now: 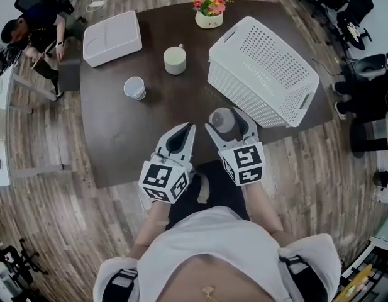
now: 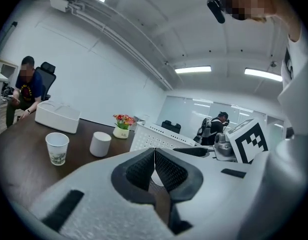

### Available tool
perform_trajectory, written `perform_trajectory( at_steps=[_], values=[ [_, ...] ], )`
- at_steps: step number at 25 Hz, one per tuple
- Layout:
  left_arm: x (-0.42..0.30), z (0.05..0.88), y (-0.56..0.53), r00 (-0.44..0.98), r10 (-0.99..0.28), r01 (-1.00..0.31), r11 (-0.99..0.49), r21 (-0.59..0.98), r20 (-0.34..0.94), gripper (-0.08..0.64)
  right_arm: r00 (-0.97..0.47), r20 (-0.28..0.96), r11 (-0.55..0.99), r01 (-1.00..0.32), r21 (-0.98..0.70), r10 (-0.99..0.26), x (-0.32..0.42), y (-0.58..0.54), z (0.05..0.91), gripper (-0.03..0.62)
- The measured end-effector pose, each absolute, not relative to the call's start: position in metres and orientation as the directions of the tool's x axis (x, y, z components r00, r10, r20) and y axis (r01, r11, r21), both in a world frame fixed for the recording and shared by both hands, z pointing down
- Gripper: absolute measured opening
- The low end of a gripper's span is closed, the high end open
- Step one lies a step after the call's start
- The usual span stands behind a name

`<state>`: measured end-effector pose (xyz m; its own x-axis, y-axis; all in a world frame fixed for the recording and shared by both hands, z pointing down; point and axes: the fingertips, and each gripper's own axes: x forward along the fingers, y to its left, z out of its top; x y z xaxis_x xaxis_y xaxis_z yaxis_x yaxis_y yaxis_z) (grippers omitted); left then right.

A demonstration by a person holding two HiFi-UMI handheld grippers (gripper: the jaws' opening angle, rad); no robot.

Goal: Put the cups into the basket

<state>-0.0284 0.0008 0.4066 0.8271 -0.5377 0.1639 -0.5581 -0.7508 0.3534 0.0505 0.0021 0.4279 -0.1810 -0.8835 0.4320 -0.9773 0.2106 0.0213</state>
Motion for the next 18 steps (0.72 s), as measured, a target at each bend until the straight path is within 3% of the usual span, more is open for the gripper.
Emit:
perform_trajectory(
  at_steps=[11, 18],
  values=[
    [0.042, 0.402, 0.028, 0.921, -0.35, -0.389, -0.85, 0.354, 0.171, 0.011, 0.008, 0.443, 0.0, -1.0, 0.018, -0.897, 0.12, 0.049, 0.423, 0.337],
    [0.074, 0.381, 0.031, 0.942, -0.297, -0.334, -0.883, 0.331, 0.157, 0.011, -0.008, 0.375, 0.027, -0.999, 0.046, -0.927, 0.134, 0.055, 0.375, 0.337]
  ],
)
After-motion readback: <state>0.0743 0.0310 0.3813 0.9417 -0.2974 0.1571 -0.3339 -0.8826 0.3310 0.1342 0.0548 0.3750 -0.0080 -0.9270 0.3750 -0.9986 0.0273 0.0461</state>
